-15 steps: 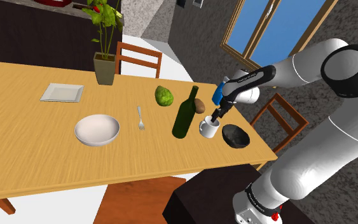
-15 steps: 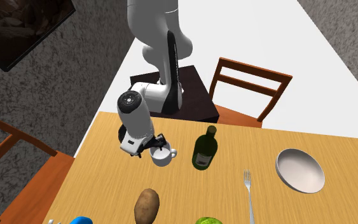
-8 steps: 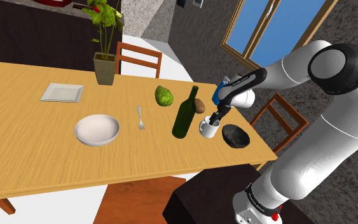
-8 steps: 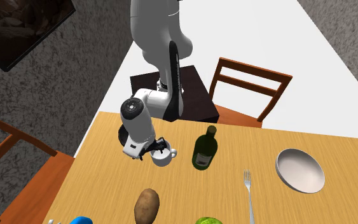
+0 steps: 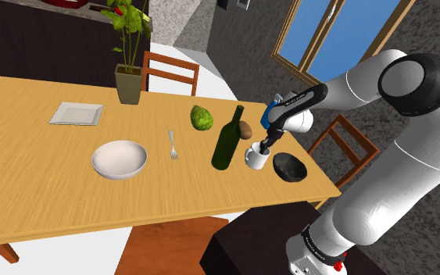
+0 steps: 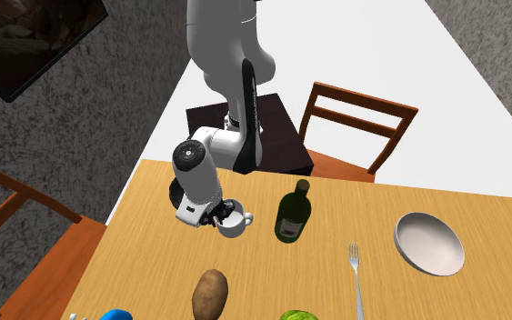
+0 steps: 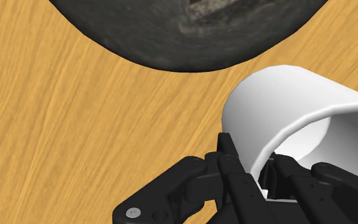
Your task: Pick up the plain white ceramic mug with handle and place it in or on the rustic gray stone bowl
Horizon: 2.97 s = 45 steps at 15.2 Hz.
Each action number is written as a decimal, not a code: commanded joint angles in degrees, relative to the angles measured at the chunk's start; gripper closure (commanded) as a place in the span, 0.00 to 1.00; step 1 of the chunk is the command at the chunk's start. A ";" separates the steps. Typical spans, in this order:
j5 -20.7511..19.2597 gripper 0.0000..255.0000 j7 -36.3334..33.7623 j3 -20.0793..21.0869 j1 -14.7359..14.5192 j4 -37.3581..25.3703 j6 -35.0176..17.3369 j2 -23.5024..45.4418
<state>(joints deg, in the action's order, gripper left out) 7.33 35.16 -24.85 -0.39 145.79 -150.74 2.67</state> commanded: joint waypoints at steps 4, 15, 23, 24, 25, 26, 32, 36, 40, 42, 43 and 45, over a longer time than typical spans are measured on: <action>0.00 1.00 0.00 0.00 0.00 0.00 0.00 0.00; -5.75 1.00 -4.35 -0.37 0.30 -0.99 6.57 -6.34; -9.19 1.00 -7.09 0.24 0.94 -2.95 13.41 -11.69; -9.50 1.00 -7.35 0.34 1.01 -3.25 14.27 -12.28; -9.78 1.00 -7.59 0.45 1.08 -3.57 15.13 -12.86; -10.05 1.00 -7.82 0.55 1.14 -3.90 15.99 -13.42; -11.26 1.00 -8.95 1.22 1.46 -6.16 21.09 -16.44; -11.76 1.00 -9.47 1.64 1.59 -7.77 24.18 -18.00; -14.90 1.00 -6.19 -0.70 4.85 -4.34 26.00 -23.60; -16.47 1.00 -4.37 -1.96 6.60 -3.04 27.09 -26.17; -17.25 1.00 -3.41 -2.61 7.49 -2.50 27.68 -27.39; -18.79 1.00 -1.38 -3.96 9.30 -1.62 28.90 -29.68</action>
<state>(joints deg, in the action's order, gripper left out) -10.75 32.99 -28.33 8.14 143.64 -122.35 -25.89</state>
